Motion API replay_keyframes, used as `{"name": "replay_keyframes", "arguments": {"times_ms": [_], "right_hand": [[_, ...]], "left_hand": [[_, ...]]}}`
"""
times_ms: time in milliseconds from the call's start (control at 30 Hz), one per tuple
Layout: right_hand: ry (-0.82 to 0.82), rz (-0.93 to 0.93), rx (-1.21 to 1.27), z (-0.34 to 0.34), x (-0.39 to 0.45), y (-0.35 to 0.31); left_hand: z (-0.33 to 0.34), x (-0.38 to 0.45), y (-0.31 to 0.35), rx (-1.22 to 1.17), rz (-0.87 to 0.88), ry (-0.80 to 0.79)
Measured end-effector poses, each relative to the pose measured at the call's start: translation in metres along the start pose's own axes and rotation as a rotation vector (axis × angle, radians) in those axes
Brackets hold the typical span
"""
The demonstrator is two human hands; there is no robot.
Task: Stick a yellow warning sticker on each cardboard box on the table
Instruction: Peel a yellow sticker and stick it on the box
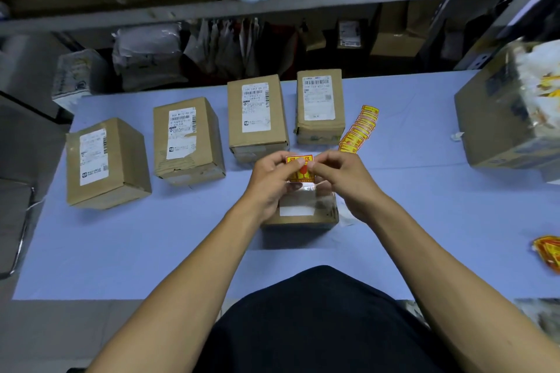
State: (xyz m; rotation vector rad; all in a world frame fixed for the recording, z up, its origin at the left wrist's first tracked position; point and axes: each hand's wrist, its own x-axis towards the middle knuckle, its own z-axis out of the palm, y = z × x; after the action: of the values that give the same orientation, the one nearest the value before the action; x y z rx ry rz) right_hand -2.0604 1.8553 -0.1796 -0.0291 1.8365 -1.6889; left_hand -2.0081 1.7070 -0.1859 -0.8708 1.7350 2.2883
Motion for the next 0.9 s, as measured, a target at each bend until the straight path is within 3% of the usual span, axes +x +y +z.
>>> {"name": "replay_keyframes", "arguments": {"times_ms": [367, 900], "right_hand": [[-0.187, 0.134, 0.134, 0.0, -0.018, -0.026], [-0.329, -0.052, 0.234, 0.001, -0.024, -0.038]], "left_hand": [[-0.015, -0.017, 0.018, 0.02, 0.051, -0.127], [-0.011, -0.031, 0.045, -0.101, 0.145, -0.244]]}}
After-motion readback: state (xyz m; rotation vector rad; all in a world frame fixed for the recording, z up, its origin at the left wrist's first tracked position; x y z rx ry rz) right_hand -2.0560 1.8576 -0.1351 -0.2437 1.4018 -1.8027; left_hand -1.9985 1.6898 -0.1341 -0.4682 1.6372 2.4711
